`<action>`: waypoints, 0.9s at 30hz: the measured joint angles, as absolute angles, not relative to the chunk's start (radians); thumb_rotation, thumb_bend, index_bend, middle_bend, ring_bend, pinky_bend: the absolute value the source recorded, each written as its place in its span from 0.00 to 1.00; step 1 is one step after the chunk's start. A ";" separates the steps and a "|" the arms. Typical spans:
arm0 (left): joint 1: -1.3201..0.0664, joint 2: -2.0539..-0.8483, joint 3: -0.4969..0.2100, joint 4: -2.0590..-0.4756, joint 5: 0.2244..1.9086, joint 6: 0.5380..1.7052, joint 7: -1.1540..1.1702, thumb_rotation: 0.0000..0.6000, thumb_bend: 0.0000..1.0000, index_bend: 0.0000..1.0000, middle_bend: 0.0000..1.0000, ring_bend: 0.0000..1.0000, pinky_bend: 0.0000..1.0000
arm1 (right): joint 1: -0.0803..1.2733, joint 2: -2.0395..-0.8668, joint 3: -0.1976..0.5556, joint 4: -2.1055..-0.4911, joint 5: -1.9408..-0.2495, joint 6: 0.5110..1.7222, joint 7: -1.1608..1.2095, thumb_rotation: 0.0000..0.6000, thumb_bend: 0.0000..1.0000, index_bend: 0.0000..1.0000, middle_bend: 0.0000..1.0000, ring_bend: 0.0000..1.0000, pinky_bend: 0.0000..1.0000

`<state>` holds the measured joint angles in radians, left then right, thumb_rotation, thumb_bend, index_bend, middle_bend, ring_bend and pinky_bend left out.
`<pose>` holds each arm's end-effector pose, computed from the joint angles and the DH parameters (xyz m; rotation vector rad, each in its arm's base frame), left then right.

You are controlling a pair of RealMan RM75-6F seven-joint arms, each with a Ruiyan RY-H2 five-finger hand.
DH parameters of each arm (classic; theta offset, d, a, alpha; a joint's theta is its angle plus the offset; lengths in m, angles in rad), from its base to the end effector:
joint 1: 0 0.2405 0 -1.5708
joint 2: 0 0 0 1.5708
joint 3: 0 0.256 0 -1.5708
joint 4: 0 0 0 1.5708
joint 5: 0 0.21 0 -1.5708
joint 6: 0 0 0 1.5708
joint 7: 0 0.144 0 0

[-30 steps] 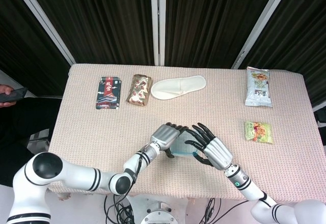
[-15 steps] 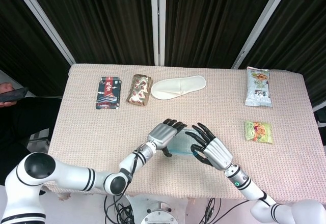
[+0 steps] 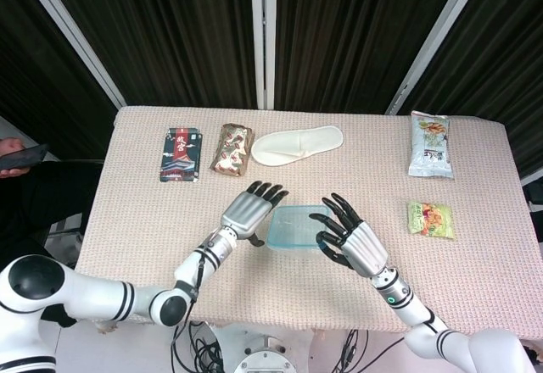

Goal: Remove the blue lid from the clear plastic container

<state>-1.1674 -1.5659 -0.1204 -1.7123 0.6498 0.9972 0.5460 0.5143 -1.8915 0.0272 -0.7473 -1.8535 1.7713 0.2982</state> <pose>-0.0227 0.3297 -0.0459 -2.1062 -0.9735 -0.8870 -0.1899 -0.2676 -0.0145 1.7304 -0.4698 1.7208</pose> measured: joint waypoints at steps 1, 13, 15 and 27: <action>-1.157 -1.555 -0.118 -1.721 0.660 1.004 0.546 1.00 0.03 0.02 0.00 0.00 0.02 | 0.520 -1.897 0.034 -0.743 -1.851 1.777 0.297 1.00 0.39 0.84 0.27 0.00 0.00; -1.081 -1.484 -0.103 -1.739 0.729 1.067 0.543 1.00 0.03 0.02 0.00 0.00 0.01 | 0.569 -1.910 0.093 -0.733 -1.812 1.800 0.265 1.00 0.39 0.84 0.29 0.01 0.00; -1.065 -1.471 -0.100 -1.737 0.736 1.085 0.547 1.00 0.03 0.02 0.00 0.00 0.01 | 0.565 -1.901 0.103 -0.720 -1.789 1.793 0.268 1.00 0.39 0.84 0.29 0.01 0.00; -0.912 -1.354 -0.078 -1.748 0.830 1.176 0.458 1.00 0.03 0.02 0.01 0.00 0.01 | 0.516 -1.788 0.119 -0.738 -1.638 1.535 0.219 1.00 0.15 0.00 0.00 0.00 0.00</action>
<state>-0.9121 -1.3541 -0.0780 -1.7479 0.8295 1.1761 0.4576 0.5164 -1.7877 0.1195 -0.7379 -1.6379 1.5355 0.2193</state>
